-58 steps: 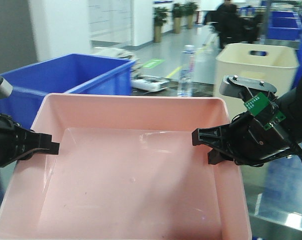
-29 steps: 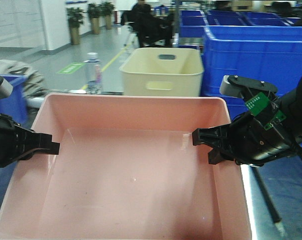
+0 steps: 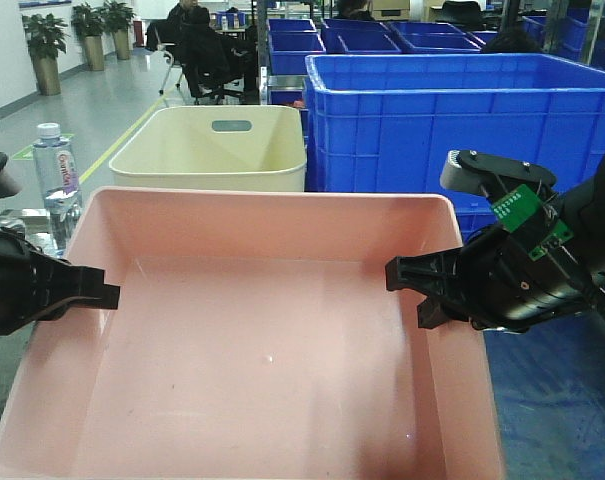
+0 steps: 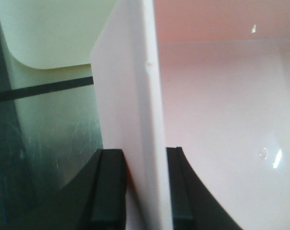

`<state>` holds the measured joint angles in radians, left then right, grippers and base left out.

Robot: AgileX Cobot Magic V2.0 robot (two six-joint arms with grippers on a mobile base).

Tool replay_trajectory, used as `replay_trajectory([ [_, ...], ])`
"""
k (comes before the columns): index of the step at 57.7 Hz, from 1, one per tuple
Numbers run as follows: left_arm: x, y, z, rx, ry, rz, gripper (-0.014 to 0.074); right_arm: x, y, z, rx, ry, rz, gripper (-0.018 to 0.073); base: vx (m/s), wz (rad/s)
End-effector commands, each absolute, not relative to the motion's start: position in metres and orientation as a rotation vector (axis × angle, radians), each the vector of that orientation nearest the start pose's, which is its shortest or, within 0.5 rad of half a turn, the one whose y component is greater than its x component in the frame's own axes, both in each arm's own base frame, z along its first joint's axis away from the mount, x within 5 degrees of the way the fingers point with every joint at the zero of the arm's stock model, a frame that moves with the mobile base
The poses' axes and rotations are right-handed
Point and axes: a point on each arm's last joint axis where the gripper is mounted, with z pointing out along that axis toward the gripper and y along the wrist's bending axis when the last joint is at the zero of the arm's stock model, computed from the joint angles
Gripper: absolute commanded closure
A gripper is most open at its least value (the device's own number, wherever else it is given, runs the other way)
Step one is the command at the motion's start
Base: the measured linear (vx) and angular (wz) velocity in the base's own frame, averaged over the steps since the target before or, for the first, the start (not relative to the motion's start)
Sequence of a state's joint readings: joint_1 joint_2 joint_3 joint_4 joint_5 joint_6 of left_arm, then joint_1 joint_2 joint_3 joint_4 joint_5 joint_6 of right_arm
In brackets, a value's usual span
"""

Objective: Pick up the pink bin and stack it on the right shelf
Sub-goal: 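Hold the lifted pink bin with both grippers while the base drives to the shelf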

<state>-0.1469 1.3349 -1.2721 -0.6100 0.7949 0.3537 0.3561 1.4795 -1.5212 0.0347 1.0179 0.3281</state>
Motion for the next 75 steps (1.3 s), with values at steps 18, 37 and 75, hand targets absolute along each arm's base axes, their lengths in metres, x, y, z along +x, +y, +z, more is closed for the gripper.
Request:
replay_trajectory([
  [18,0.267,-0.086,0.407,0.265,2.124,-0.712,0.0596,0.290,0.115,0.423,-0.017,2.315,0.456,0.0568,0.08,0.01],
  [37,0.267,-0.086,0.407,0.265,2.124,-0.712,0.0596,0.290,0.115,0.423,-0.016,2.312,0.456,0.0568,0.01,-0.01],
  [75,0.274,-0.087,0.397,0.257,2.170,-0.705,0.0596,0.305,0.118,0.412,-0.019,2.305,0.429,0.0568,0.00,0.00],
])
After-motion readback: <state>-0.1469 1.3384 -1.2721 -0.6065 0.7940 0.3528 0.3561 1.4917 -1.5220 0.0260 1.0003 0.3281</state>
